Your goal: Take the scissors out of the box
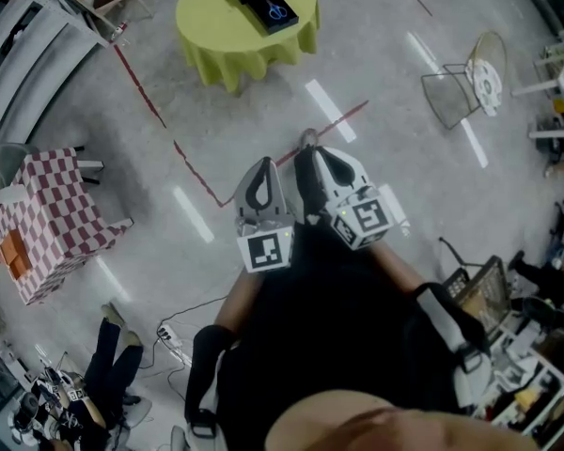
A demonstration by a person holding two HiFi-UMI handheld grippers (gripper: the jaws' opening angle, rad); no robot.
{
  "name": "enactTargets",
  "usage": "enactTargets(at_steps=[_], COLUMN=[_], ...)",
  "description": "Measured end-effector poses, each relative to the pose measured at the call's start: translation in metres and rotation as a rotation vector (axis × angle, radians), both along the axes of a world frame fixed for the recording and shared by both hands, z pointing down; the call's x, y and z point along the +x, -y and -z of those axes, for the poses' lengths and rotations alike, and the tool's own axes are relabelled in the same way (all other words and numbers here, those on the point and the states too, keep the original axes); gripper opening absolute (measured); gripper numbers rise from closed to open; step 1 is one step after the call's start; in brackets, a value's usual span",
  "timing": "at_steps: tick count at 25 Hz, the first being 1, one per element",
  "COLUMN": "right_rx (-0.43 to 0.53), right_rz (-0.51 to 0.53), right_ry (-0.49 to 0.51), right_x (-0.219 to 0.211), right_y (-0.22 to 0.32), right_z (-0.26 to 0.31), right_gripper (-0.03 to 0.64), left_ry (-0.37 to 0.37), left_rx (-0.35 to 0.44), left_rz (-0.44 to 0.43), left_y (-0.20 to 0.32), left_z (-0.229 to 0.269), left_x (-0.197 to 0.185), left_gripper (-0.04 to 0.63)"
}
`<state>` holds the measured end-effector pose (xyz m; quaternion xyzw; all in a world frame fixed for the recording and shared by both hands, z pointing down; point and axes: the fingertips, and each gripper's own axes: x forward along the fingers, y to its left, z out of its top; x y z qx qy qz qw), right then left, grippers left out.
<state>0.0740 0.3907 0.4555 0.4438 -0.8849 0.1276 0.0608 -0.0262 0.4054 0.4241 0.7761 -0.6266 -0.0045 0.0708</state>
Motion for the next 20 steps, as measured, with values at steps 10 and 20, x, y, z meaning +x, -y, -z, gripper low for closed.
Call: enactTargets(at_steps=[10,20], right_rx=[-0.006,-0.004], right_rz=[0.006,0.03], right_ry=[0.017,0.018], right_x=[-0.019,-0.013], right_y=[0.105,0.239], right_z=[-0.007,0.002], right_gripper=[-0.005,-0.005], left_ry=[0.018,0.026], left_rx=[-0.018,-0.03], left_rz=[0.001,0.022], left_y=[0.096,0.222], left_z=[-0.005,0.004], left_x=[-0.016,-0.006], left_gripper=[-0.006,-0.006])
